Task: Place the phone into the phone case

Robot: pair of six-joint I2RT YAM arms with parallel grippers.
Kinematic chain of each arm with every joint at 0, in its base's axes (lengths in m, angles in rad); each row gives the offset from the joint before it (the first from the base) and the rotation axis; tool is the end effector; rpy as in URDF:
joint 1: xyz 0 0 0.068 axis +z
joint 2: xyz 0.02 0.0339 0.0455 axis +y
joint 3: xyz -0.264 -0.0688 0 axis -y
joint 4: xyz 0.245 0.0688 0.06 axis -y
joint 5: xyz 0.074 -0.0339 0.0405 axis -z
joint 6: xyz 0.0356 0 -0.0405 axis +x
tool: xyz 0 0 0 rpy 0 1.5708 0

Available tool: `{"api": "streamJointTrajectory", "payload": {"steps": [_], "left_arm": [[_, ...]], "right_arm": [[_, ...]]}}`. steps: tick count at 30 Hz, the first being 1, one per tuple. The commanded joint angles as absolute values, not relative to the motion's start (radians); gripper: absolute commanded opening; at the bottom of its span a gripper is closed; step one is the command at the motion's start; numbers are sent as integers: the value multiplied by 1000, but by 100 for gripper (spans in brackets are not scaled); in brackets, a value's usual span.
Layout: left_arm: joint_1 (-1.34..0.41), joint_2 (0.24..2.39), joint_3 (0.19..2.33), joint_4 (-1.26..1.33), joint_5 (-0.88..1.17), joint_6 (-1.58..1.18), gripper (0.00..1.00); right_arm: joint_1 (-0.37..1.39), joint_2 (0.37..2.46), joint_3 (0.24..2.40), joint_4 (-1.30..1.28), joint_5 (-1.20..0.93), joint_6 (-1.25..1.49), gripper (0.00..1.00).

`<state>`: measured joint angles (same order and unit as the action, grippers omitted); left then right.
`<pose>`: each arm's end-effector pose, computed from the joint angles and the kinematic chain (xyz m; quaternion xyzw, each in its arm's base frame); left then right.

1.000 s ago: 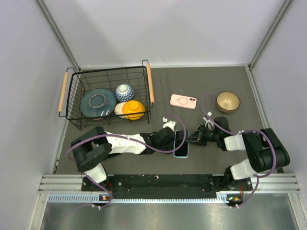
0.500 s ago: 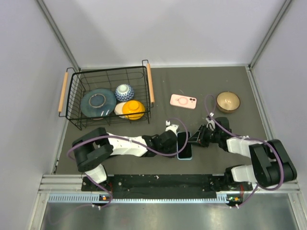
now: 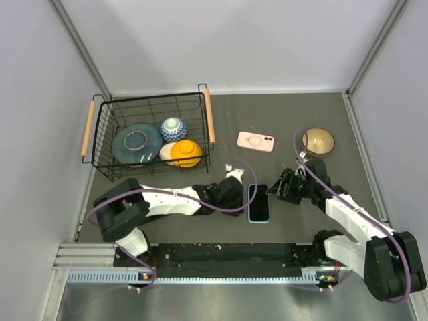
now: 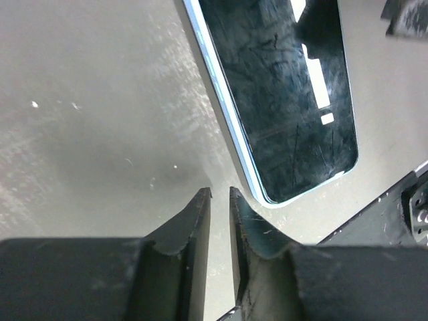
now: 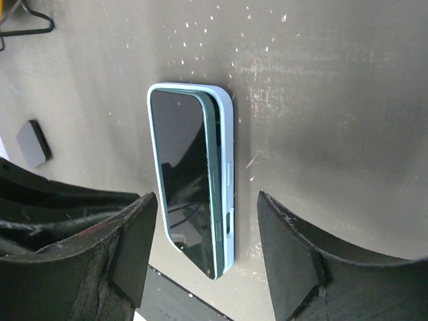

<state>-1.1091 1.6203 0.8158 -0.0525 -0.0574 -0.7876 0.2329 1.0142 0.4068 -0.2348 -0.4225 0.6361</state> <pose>0.1434 -0.2837 0.1595 0.1400 0.9261 -0.2681 0.2255 0.1784 0.0573 0.1677 0.1097 0.9101 0.3244 0.2335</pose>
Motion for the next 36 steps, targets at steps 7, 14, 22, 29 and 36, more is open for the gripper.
{"api": "streamJointTrajectory", "payload": {"steps": [7, 14, 22, 29, 36], "left_arm": [[-1063, 1647, 885, 21, 60, -779, 29], [-1063, 1689, 873, 66, 89, -796, 33], [-1060, 1743, 870, 54, 81, -813, 33], [-1032, 1763, 818, 137, 161, -854, 31], [-1026, 1767, 804, 158, 187, -859, 19]], "right_arm": [[239, 1081, 321, -57, -528, 644, 64], [239, 1088, 261, 24, -535, 684, 65], [239, 1034, 212, 94, -560, 730, 66], [238, 1052, 187, 159, -581, 773, 66], [239, 1077, 146, 262, -627, 807, 67]]}}
